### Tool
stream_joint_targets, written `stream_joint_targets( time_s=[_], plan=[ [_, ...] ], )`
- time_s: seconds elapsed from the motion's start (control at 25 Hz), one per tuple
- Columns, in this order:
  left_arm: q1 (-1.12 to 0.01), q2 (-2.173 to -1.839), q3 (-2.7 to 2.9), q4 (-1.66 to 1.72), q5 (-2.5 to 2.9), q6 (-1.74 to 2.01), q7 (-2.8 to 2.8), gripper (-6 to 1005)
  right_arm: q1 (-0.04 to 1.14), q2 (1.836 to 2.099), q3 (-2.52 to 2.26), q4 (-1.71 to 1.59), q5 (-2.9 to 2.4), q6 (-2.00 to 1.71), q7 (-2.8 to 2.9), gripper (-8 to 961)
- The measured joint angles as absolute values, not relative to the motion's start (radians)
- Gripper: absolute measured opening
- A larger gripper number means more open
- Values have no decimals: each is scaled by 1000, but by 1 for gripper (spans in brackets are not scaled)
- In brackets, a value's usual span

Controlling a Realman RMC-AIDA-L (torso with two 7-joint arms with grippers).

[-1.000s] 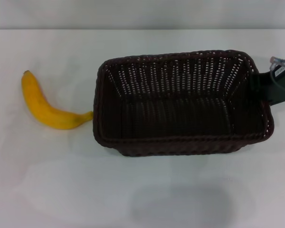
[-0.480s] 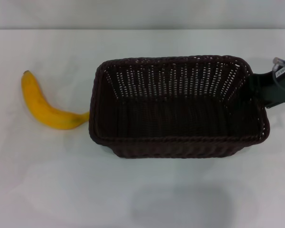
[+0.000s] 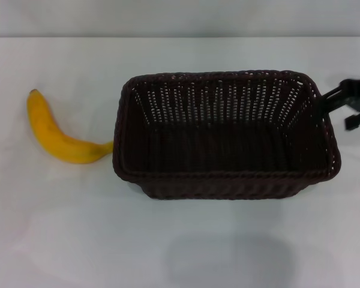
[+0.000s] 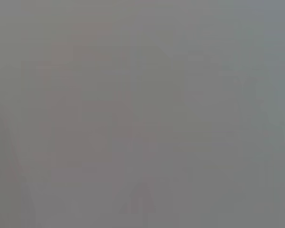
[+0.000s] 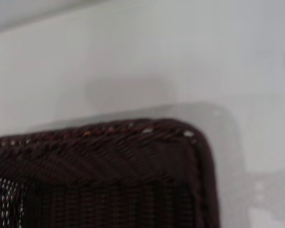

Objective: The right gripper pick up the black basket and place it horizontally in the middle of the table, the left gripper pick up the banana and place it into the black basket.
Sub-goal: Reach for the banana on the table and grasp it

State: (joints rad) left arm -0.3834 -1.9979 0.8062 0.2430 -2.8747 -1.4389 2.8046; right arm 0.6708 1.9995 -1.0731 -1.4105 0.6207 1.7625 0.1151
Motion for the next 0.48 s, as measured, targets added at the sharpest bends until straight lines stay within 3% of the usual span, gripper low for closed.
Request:
stream_joint_targets(
  time_s=[0.24, 0.36, 0.48],
  plan=[
    [-372, -2006, 813, 275, -2807, -1334, 2740, 777, 548, 1984, -1047, -1586, 620, 1724, 34, 677],
    [-334, -2003, 813, 371, -2685, -1228, 2573, 775, 470, 2007, -1008, -1647, 645, 1601, -117, 693],
    [-293, -2001, 813, 492, -2535, -1114, 2336, 773, 379, 2010, -993, -1623, 797, 1417, -331, 692]
  ],
)
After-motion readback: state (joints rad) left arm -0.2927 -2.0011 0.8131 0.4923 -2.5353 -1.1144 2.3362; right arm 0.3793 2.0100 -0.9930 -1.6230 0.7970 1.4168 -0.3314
